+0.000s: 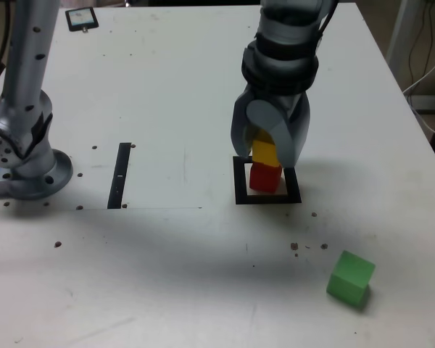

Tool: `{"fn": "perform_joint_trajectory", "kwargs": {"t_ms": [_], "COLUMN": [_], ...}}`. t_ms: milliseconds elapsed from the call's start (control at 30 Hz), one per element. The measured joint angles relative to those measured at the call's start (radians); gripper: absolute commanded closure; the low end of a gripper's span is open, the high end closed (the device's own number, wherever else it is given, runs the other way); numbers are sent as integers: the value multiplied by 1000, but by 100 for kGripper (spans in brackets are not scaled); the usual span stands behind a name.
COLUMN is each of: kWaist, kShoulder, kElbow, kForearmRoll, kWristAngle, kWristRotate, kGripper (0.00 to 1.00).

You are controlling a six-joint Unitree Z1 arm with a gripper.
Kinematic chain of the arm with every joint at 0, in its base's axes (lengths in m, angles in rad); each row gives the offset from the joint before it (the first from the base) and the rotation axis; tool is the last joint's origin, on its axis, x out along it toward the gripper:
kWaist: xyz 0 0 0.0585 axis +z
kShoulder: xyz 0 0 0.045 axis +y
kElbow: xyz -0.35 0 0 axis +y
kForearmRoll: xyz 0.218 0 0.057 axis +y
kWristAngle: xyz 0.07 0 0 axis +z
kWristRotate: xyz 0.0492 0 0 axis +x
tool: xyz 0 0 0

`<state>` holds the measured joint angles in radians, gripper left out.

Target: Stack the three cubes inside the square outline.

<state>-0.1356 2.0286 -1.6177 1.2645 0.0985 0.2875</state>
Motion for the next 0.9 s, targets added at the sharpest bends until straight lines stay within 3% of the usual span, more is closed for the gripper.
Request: {"fn": "perform_joint_trajectory", "kwargs": {"t_ms": [333,433,567,633,700,900], "kWaist": [13,13,13,13,13,13], "kShoulder": [-5,-9,-10,-12,-17,-24], "kElbow": [51,54,57,57,57,57], "kForearmRoll": [-56,-56,-55,-52,-48,-37], "kWristAngle": [-13,-13,-11,-9,-8,-7], "kWristRotate": [0,0,4,8,9,9], "kGripper": [68,54,18,5,1,0]}}
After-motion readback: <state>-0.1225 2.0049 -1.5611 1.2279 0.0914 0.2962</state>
